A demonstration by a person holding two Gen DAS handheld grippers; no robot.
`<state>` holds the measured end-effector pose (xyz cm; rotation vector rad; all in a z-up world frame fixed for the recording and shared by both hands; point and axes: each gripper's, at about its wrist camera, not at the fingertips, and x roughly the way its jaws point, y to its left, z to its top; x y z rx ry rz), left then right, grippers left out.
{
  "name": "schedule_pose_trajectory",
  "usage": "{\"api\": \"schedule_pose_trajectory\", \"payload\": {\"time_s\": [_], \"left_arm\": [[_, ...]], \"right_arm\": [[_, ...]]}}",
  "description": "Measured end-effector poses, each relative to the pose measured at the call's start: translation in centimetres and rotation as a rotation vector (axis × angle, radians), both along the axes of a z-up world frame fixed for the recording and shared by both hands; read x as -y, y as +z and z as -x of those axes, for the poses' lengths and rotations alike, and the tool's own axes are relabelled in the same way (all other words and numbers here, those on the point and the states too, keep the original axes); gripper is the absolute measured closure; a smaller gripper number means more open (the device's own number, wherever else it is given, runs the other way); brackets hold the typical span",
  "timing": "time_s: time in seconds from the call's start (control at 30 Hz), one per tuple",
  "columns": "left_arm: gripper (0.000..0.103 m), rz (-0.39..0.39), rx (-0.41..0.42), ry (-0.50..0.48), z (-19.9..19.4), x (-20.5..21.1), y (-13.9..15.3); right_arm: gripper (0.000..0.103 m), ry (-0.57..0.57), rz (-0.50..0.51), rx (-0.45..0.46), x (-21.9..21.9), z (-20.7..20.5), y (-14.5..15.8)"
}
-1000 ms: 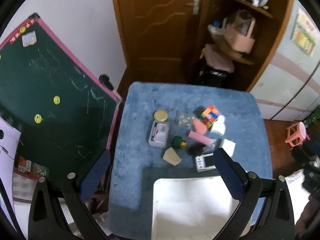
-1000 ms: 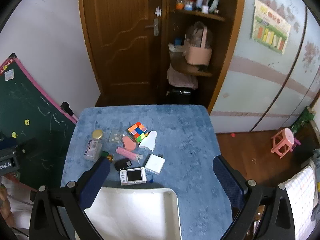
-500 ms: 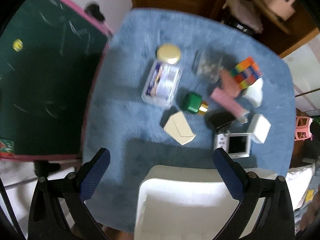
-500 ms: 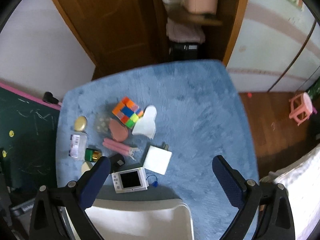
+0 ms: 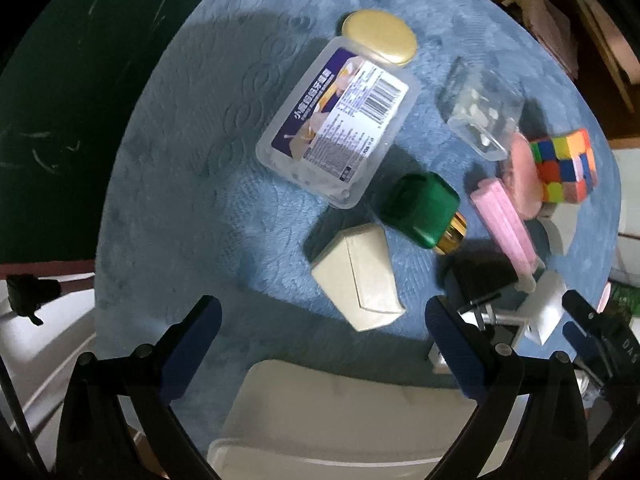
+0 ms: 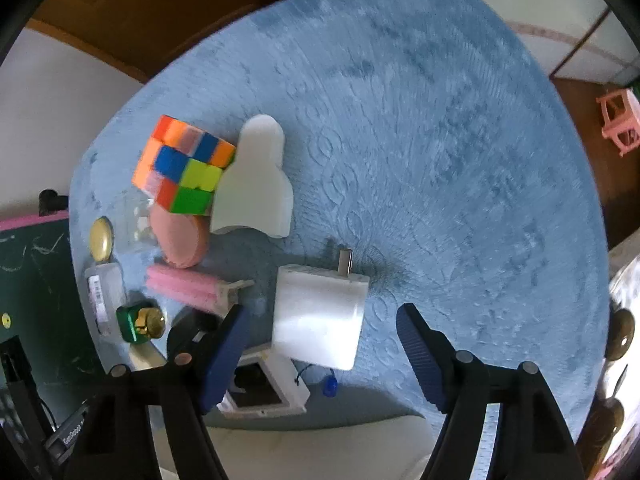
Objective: Organize rigid objects
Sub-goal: 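Grasp beige wedge with left tool while right tool grasps white square charger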
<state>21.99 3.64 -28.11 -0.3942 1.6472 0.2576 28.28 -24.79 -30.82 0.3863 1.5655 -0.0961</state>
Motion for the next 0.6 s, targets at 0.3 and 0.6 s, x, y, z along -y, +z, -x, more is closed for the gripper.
{"api": "schedule_pose_trajectory", "payload": {"time_s": [0.3, 0.6], "left_arm": [[0.016, -0.001, -0.024, 0.061, 0.3, -0.2, -1.6], [0.042, 0.027, -0.045, 0.097, 1.2, 0.1, -4.7]], "right_arm": [[0.036, 0.000, 0.010, -0.060, -1.5, -0.5, -2.6], [0.044, -0.008, 0.065, -0.090, -2.5, -0.4, -5.1]]}}
